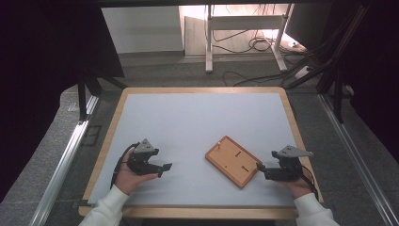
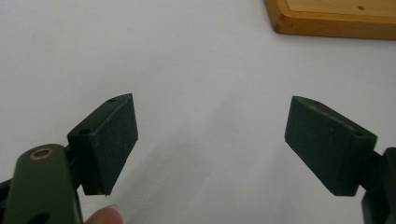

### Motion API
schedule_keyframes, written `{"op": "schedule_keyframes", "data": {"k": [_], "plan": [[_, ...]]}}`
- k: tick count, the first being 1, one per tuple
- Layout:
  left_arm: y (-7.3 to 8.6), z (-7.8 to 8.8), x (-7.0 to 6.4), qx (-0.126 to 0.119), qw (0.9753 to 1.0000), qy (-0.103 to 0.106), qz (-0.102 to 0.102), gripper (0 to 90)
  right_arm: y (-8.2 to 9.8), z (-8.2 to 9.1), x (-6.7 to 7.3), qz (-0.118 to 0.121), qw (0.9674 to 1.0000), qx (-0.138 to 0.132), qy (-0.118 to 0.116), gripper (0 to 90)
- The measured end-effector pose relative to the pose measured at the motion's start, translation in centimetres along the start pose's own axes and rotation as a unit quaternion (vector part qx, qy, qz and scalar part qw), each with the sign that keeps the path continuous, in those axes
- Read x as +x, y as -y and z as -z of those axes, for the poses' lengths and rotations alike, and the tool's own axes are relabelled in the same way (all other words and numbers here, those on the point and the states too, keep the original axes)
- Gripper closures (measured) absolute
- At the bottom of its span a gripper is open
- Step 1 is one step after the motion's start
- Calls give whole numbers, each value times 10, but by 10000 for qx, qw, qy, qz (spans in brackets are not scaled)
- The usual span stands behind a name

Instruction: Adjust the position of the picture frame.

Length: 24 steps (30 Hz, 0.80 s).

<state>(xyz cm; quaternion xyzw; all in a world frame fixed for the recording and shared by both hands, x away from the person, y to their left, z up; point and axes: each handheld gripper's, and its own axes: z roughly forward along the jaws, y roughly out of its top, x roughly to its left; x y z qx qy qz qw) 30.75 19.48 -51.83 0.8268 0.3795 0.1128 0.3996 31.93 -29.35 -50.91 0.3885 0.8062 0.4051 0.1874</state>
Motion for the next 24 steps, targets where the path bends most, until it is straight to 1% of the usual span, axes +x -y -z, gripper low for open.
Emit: {"op": "schedule_keyframes", "data": {"k": [3,4,6,7,9,10,14,15,17,18,20,22,23,24], "plan": [[2,0,2,15,10000,-7,39,174,-1,-1,-1,27,10000,-6,-30,182],[4,0,2,21,10000,-27,61,175,0,-1,-1,40,10000,-12,-89,185],[4,0,2,29,10000,-38,34,175,0,-2,-1,81,9999,-6,-99,187],[5,0,1,44,10000,-42,-10,175,0,-2,-1,110,9999,-1,-110,190],[5,1,-1,57,9999,-68,-123,177,-3,-1,2,223,9996,-45,-136,202],[5,1,-1,57,9999,-68,-123,177,-3,-1,2,223,9996,-45,-136,202],[7,3,-4,-1,10000,-24,-71,178,-6,1,12,351,9992,-66,-173,217],[7,2,-5,24,9999,-22,-123,180,-7,0,15,434,9988,-59,-216,234],[6,1,-4,42,9999,-20,-133,180,-8,-1,15,432,9988,-54,-240,242],[6,0,-4,60,9999,-16,-139,179,-11,-5,16,471,9984,-51,-303,260],[6,-2,-3,92,9999,-6,-111,179,-14,-7,17,485,9983,-44,-315,270],[6,-3,-3,115,9999,10,-97,179,-21,-14,19,463,9980,-85,-410,299],[6,-4,-3,115,9999,27,-90,179,-21,-14,19,463,9980,-85,-410,299],[6,-4,-3,109,9999,39,-85,179,-24,-17,22,498,9977,-98,-457,308]]}}
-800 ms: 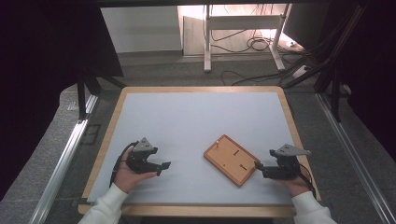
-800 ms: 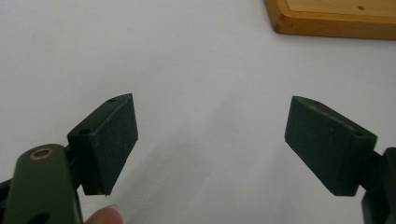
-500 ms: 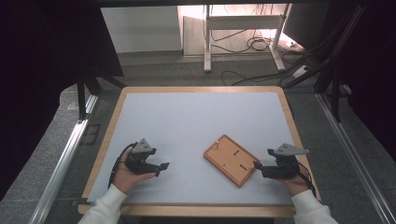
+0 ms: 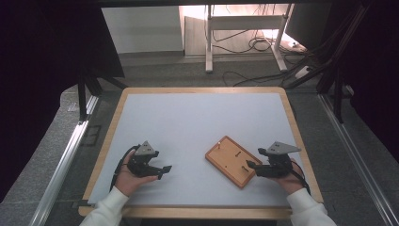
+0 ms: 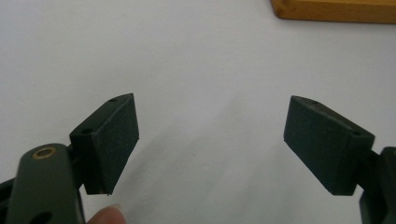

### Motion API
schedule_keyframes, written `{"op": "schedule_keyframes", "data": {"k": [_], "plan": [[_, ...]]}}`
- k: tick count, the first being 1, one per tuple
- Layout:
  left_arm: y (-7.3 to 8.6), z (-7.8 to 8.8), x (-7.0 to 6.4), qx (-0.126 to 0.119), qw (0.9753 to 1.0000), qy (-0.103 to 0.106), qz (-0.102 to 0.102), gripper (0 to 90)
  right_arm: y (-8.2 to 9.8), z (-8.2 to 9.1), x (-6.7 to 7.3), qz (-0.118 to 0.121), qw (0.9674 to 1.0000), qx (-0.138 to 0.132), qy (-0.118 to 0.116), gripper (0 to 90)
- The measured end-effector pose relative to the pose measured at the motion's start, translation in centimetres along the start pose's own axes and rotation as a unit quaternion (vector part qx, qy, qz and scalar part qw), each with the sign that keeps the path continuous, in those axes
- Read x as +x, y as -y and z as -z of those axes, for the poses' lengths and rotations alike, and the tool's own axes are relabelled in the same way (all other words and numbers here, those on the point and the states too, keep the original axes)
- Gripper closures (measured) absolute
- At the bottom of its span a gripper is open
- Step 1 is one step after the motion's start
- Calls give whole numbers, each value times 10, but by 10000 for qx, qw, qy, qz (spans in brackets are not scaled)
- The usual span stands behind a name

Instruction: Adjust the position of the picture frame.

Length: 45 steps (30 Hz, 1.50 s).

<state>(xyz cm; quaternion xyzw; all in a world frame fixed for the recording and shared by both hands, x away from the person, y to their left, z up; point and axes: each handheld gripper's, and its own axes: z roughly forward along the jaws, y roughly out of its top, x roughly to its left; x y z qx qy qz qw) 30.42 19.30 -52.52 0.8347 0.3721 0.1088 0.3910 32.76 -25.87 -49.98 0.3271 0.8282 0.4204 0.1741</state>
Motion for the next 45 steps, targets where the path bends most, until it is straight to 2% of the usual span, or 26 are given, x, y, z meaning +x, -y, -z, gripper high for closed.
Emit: {"op": "schedule_keyframes", "data": {"k": [2,5,8,9,11,18,29,38,42,45], "plan": [[0,0,0,7,10000,21,9,179,-9,-10,8,176,9998,40,-68,334],[1,-1,0,13,10000,46,7,180,-15,-17,14,289,9995,49,-109,363],[1,-1,-1,30,10000,73,-40,181,-29,-32,21,390,9987,85,-315,428],[1,-1,-1,30,10000,73,-40,181,-29,-32,21,390,9987,85,-315,428],[1,0,0,37,10000,71,-45,181,-39,-45,25,443,9980,84,-448,449],[2,0,1,34,10000,83,-38,182,-48,-66,32,492,9970,176,-564,457],[3,-3,0,97,9999,79,-63,183,-57,-85,33,450,9972,322,-507,499],[3,-3,1,111,9999,85,-66,184,-63,-97,35,603,9962,361,-525,660],[3,-3,1,114,9999,79,-71,184,-66,-103,36,718,9954,382,-499,778],[4,-2,2,113,9999,74,-76,184,-67,-106,37,816,9952,397,-374,833]]}}
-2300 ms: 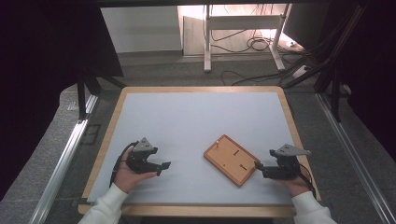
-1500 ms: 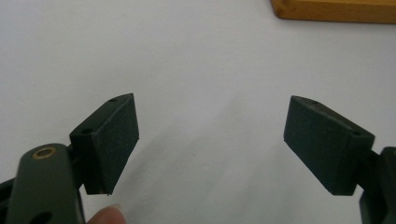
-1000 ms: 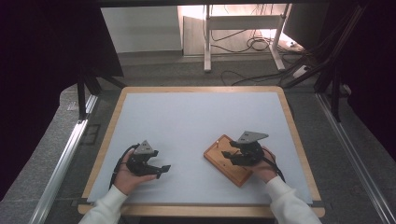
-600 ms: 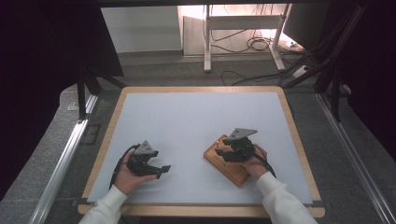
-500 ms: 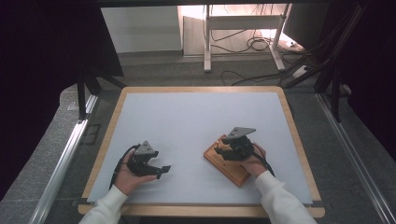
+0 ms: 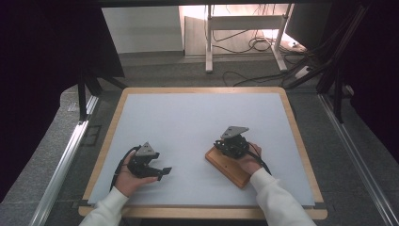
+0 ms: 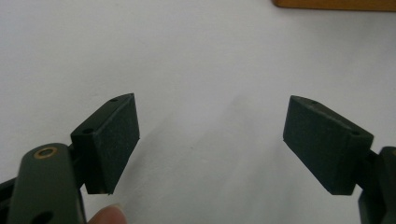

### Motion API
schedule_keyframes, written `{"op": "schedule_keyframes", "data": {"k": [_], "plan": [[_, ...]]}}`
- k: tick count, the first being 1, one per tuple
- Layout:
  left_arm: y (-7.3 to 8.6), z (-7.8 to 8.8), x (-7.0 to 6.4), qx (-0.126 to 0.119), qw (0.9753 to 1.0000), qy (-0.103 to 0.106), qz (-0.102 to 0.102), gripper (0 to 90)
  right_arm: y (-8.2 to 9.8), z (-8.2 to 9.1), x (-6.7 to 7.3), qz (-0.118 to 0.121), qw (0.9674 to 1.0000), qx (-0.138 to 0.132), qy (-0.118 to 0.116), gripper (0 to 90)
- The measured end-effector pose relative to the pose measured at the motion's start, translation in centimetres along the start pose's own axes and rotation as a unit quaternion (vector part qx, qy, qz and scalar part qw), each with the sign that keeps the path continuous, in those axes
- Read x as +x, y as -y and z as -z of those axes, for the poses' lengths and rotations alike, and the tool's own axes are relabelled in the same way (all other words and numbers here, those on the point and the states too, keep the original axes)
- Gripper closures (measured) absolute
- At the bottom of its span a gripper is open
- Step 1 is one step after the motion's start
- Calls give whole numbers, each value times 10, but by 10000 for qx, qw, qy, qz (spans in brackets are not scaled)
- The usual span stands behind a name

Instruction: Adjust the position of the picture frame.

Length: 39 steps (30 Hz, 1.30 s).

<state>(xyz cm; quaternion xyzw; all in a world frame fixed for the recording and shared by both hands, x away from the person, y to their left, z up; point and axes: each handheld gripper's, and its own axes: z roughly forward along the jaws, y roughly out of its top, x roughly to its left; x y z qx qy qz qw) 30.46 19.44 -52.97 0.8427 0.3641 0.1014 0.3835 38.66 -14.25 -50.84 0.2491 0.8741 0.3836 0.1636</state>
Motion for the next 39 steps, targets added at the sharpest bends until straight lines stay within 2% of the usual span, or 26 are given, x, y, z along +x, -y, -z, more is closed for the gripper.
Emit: {"op": "schedule_keyframes", "data": {"k": [6,13,17,22,25,26,31,32,39], "plan": [[0,0,0,-1,10000,3,-4,185,-1,0,3,142,9998,40,124,843],[0,1,0,-16,10000,12,31,186,-4,3,4,16,9999,62,143,846],[0,1,1,-21,10000,9,39,186,-16,12,9,-2,9999,-47,149,847],[0,2,1,-42,10000,7,12,186,-26,9,20,30,10000,-53,62,846],[0,3,2,-62,10000,-4,19,186,-36,0,35,153,9999,-28,-73,846],[0,3,2,-68,10000,-4,26,186,-36,0,35,153,9999,-28,-73,846],[0,5,3,-101,9999,-9,32,186,-51,-19,57,344,9989,-26,-305,846],[0,6,4,-122,9999,-16,44,186,-56,-27,62,394,9986,-12,-357,845],[1,8,5,-146,9999,-35,81,186,-63,-50,69,405,9982,54,-443,844]]}}
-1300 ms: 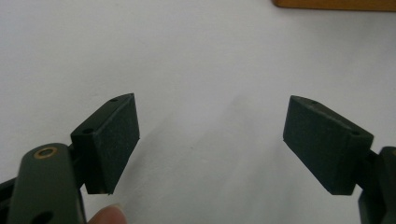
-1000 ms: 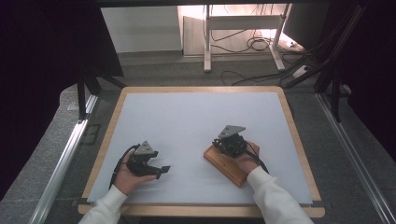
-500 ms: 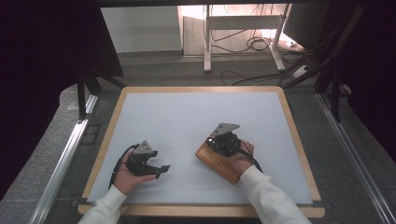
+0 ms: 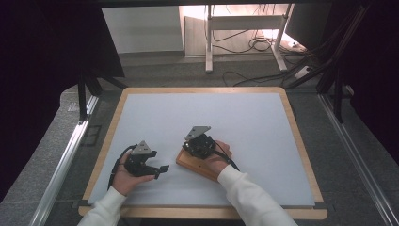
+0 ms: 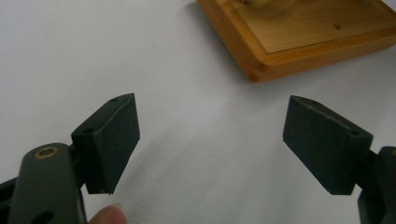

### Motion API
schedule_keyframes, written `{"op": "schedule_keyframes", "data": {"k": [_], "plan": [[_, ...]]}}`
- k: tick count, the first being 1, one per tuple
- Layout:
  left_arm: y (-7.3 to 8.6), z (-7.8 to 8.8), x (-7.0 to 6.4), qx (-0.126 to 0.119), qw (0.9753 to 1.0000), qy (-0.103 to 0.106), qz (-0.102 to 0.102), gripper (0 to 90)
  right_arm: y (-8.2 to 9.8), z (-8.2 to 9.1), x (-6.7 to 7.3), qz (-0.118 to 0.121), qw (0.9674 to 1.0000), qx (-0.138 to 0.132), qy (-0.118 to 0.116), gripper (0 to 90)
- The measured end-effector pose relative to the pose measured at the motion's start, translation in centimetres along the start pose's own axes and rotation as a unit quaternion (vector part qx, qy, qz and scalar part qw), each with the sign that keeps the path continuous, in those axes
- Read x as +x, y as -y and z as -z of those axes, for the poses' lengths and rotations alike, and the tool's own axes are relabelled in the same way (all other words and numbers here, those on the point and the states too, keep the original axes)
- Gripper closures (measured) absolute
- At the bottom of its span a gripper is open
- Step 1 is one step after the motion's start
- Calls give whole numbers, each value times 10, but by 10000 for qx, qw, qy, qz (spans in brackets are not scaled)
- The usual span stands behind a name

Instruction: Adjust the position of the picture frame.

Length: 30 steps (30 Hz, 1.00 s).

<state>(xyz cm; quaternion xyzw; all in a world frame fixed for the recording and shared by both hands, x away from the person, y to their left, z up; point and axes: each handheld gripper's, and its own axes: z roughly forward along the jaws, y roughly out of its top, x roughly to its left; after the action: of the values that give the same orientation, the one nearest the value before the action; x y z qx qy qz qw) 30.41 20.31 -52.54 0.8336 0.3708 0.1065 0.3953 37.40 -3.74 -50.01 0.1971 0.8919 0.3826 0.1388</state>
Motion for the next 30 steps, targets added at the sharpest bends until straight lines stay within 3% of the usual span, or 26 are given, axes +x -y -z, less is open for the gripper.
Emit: {"op": "schedule_keyframes", "data": {"k": [6,8,9,11,14,18,22,23,28,30], "plan": [[0,-1,-1,16,10000,9,-28,186,4,-5,-2,-32,10000,10,-93,828],[0,0,-1,0,10000,5,-31,186,5,-3,-3,-94,9997,-190,-94,742],[0,0,0,-4,10000,-8,-38,186,4,1,-4,-140,9995,-280,-87,671],[0,1,0,-5,10000,-12,-38,186,4,12,-7,-153,9992,-375,-5,617],[0,0,0,7,10000,-19,-45,186,13,45,-22,-377,9976,-550,198,557],[0,-1,-1,29,10000,-43,-52,186,28,64,-37,-582,9968,-432,344,537],[0,-3,-2,76,10000,-50,-27,186,54,78,-57,-973,9935,-284,523,564],[0,-4,-2,97,9999,-60,-48,186,68,82,-66,-1129,9916,-234,594,614],[1,-5,-3,118,9999,-70,-57,186,84,83,-78,-1126,9913,34,675,742],[1,-5,-3,118,9999,-71,-43,186,90,81,-82,-1107,9911,185,717,844]]}}
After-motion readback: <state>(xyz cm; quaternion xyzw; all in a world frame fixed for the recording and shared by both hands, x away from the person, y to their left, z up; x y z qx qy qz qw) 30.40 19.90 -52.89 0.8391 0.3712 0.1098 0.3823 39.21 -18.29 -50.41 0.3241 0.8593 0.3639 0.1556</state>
